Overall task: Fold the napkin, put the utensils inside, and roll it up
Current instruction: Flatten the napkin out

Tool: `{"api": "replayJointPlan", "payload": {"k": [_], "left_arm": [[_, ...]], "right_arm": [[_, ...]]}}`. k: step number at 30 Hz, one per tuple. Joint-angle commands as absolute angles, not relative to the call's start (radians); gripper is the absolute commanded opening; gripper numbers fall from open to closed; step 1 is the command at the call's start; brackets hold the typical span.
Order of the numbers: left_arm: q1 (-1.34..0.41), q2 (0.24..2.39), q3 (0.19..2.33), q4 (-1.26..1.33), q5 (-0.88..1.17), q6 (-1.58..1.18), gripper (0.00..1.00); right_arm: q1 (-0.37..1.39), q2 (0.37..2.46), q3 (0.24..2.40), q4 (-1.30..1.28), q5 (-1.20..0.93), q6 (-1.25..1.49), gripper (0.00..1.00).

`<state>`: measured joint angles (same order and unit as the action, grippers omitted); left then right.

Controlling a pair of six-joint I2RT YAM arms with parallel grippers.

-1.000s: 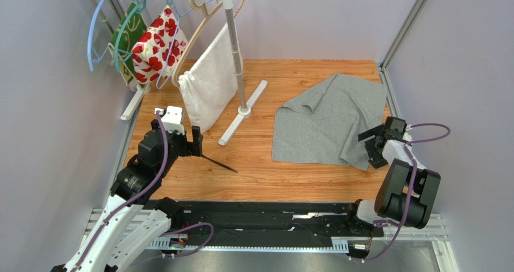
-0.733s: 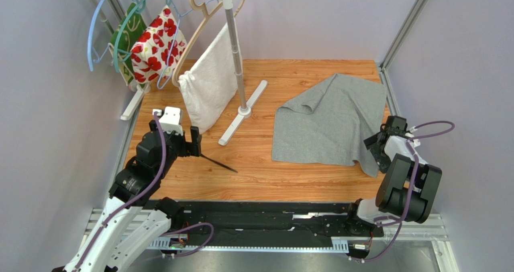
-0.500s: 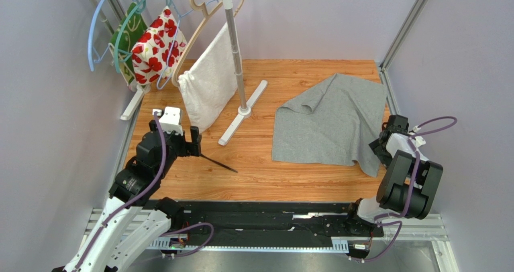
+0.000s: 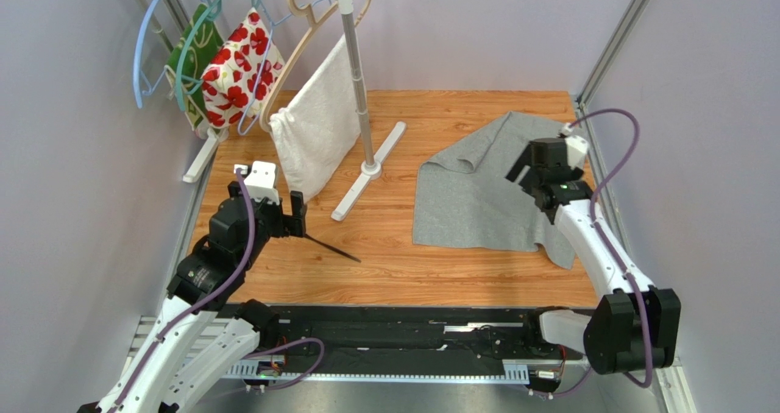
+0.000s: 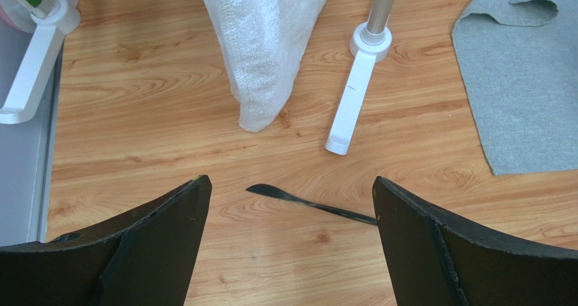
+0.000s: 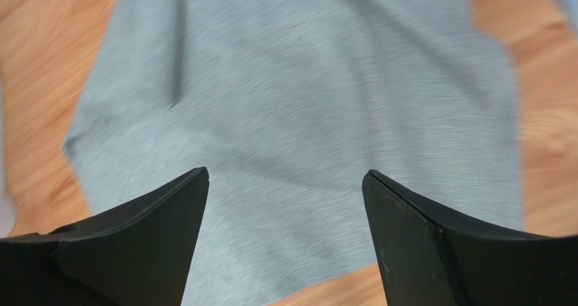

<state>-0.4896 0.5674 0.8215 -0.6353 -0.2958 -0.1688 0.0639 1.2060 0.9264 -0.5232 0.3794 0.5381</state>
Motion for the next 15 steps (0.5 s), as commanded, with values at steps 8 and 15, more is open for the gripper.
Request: {"api": "replayJointPlan", "payload": {"k": [8,15], "left_arm": [[-0.492,0.561,0.813,-0.604,-0.279,-0.15,0.98],[-0.492,0.548,0.805,-0.598,-0.287,-0.144,0.98]], "right_arm": [[0.416,1.592,0.948,-0.336,0.16,0.597,0.87],[0.518,1.716,0.948,-0.353,0.135,0.672,0.87]]}}
